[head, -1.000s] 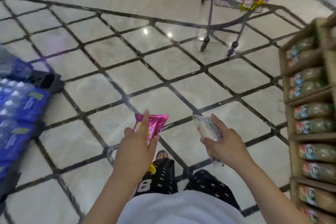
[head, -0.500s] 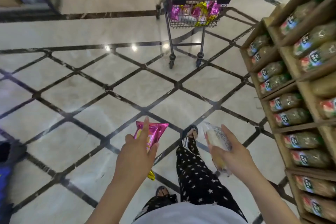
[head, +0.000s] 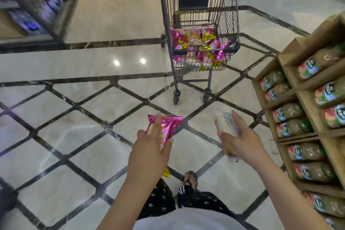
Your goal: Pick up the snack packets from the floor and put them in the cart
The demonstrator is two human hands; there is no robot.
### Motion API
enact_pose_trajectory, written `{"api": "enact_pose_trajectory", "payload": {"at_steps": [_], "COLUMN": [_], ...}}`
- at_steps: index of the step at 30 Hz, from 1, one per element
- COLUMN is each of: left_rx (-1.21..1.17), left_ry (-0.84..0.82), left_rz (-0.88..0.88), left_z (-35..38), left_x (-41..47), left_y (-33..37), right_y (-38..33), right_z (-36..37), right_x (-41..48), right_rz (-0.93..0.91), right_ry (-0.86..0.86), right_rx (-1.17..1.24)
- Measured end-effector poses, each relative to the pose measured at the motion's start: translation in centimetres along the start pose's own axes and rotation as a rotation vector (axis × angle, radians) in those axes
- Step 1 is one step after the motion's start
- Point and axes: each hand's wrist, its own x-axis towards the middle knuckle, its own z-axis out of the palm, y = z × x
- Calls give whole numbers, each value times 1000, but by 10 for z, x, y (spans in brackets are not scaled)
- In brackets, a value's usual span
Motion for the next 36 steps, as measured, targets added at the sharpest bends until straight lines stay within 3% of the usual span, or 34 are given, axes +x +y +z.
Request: {"api": "enact_pose_trajectory", "payload": {"at_steps": [8,13,22,31,36], "left_rx": [19,12,47,42,58], "left_ry": [-124,-108,-106,-86,-113], "left_rz": [11,112,255,294,216], "left_z": [-11,-48,-115,-102,-86], "left_x": [137,255,411,524,595], "left_y": [9,19,40,102,148], "right_y": [-57,-121,-235,-251,-254], "right_z": [6,2,2,-50,-90], "right_x": [102,176,277,389,473], "right_rz": [105,177,67,113,128], "right_ry": [21,118,192,191,175], "right_rx": [95,110,206,151,85]}}
